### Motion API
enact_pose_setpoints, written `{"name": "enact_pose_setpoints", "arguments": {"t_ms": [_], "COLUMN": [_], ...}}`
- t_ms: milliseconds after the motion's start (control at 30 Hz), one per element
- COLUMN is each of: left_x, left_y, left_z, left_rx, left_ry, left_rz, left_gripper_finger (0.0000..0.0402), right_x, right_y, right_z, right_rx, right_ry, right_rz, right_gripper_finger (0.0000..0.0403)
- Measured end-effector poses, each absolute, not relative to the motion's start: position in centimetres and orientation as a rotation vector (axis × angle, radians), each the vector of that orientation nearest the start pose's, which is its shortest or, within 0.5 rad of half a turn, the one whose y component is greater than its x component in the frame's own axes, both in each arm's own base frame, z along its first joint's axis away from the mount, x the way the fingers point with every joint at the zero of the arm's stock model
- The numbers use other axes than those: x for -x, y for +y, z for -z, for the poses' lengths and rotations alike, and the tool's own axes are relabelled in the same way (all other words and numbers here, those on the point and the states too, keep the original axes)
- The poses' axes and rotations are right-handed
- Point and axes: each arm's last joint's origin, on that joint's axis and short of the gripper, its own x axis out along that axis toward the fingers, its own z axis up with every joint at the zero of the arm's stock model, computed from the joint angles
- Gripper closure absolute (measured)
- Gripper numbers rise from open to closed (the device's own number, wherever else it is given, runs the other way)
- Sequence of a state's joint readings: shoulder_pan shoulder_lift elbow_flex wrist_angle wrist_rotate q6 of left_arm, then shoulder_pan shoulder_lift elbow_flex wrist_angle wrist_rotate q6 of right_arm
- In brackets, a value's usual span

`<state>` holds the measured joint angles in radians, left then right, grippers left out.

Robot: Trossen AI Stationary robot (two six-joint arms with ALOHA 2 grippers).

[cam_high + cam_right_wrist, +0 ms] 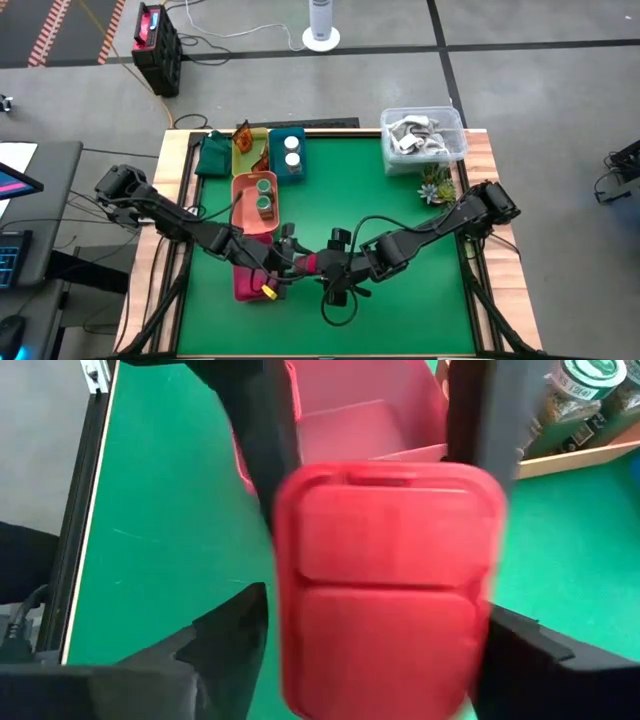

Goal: Sort spices by type
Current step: Put the red seasoning can into the pink bin

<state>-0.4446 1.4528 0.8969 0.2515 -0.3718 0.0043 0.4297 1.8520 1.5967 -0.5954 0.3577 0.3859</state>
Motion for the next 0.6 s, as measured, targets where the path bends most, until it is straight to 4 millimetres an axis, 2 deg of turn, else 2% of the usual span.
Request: {"name": "enact_pose_setpoints", "arguments": {"t_ms": [133,267,400,600], "left_x": [-28.7,-28.2,-27.6,-26.4], "left_y": [-13.4,-14.0,-14.7,-15.9], "left_z": [-25.2,-24.7,-24.6,-24.7], "left_rx": [-0.156,-0.186,-0.196,-0.239], "left_ry": [0.302,0.344,0.357,0.367], "left_rz": [0.080,0.067,0.057,0.032], "left_gripper_finger": [0.0211,0.0207,0.0199,0.0209], "right_x": [-37.2,-36.6,-35.8,-34.5], "right_y": [16.3,16.6,16.9,17.2], "right_z": [-28.6,-29.1,-29.1,-28.4], "right_rx": [-0.045,-0.049,-0.066,-0.064], "right_ry": [0.773,0.778,0.809,0.899], "right_rz": [0.074,0.070,0.093,0.188], "right_gripper_finger": [0.0067,0.0053,0.0051,0.0056]}}
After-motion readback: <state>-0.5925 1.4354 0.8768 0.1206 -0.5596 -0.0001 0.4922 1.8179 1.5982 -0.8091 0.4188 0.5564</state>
